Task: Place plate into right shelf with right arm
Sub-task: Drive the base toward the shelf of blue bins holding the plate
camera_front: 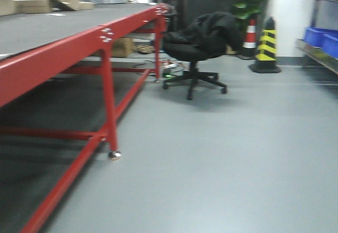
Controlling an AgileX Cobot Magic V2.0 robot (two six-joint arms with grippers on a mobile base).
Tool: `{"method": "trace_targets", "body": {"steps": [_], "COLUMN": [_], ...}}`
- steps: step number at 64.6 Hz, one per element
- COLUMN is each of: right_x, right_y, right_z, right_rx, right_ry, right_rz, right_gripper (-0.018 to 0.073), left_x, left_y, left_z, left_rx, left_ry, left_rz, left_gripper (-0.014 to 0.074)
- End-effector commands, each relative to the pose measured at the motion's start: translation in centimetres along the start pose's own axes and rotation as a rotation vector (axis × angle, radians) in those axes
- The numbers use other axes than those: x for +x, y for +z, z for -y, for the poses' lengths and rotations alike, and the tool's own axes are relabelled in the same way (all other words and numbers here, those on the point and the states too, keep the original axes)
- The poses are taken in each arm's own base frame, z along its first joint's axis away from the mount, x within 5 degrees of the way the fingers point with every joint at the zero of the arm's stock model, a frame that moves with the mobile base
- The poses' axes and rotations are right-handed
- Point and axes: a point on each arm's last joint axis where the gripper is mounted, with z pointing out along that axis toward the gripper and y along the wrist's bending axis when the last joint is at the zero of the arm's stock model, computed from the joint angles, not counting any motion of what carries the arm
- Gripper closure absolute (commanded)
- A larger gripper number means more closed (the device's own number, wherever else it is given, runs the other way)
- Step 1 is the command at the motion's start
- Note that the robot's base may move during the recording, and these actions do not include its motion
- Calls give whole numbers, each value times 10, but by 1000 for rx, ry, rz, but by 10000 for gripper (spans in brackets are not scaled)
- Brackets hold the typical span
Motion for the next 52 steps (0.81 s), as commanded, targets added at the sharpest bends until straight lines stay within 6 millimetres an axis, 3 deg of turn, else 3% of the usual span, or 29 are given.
{"method": "trace_targets", "body": {"steps": [1, 52], "right_x": [-14, -14], "right_y": [-1, -1], "right_z": [0, 0], "right_rx": [6, 6], "right_ry": [1, 1], "right_rz": [109, 109], "right_gripper": [490, 490], "left_x": [-5, -5], "left_y": [0, 0], "left_z": [0, 0], "left_rx": [3, 3], "left_ry": [-7, -7], "left_rz": [85, 85], "left_gripper": [643, 643]}}
